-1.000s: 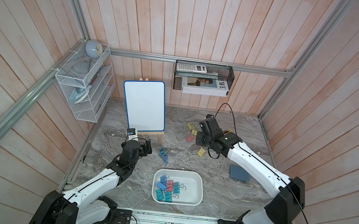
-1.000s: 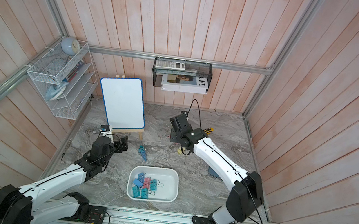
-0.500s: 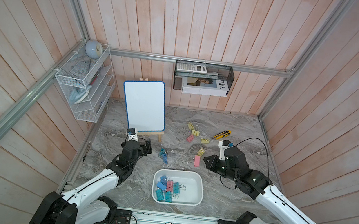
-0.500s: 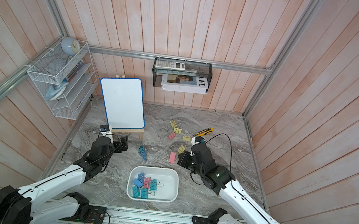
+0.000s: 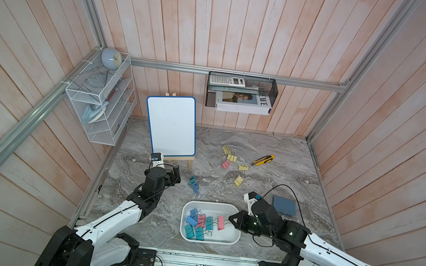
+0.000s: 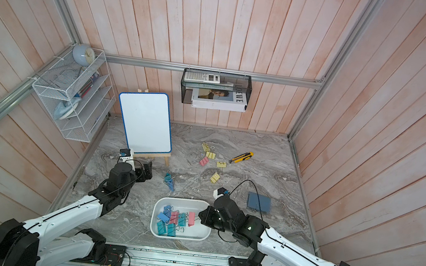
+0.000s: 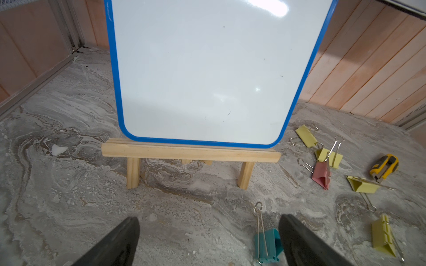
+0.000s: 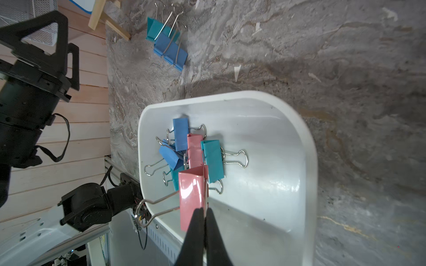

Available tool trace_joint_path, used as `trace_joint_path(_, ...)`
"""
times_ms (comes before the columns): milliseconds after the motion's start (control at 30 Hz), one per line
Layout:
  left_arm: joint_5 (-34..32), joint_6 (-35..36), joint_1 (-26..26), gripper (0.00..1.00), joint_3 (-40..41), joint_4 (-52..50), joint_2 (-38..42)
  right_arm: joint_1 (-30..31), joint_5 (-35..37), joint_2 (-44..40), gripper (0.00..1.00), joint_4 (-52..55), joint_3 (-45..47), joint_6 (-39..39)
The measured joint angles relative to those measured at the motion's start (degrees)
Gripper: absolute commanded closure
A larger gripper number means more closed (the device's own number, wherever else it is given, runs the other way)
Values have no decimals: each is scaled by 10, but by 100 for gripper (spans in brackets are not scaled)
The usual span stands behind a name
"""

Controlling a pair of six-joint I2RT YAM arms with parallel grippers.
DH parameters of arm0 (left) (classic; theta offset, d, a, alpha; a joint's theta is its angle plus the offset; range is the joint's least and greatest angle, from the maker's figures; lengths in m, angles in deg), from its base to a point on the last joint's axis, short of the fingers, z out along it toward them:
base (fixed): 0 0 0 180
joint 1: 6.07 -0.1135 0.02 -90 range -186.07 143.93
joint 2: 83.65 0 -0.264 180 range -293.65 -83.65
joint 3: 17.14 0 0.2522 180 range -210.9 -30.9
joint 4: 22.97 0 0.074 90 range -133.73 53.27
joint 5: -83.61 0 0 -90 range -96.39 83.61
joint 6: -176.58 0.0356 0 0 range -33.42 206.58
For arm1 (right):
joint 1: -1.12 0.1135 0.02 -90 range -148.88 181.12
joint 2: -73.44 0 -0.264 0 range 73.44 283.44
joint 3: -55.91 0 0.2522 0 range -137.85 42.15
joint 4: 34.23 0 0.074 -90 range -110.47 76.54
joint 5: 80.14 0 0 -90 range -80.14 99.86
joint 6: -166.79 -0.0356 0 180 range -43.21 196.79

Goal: Put the binder clips in the storage box
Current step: Place the binder clip in the storage box.

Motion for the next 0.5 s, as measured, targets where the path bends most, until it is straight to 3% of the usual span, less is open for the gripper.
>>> trace_joint_path(500,0,0,0,0,0,3,0,39,22,54,100,-101,17,-35)
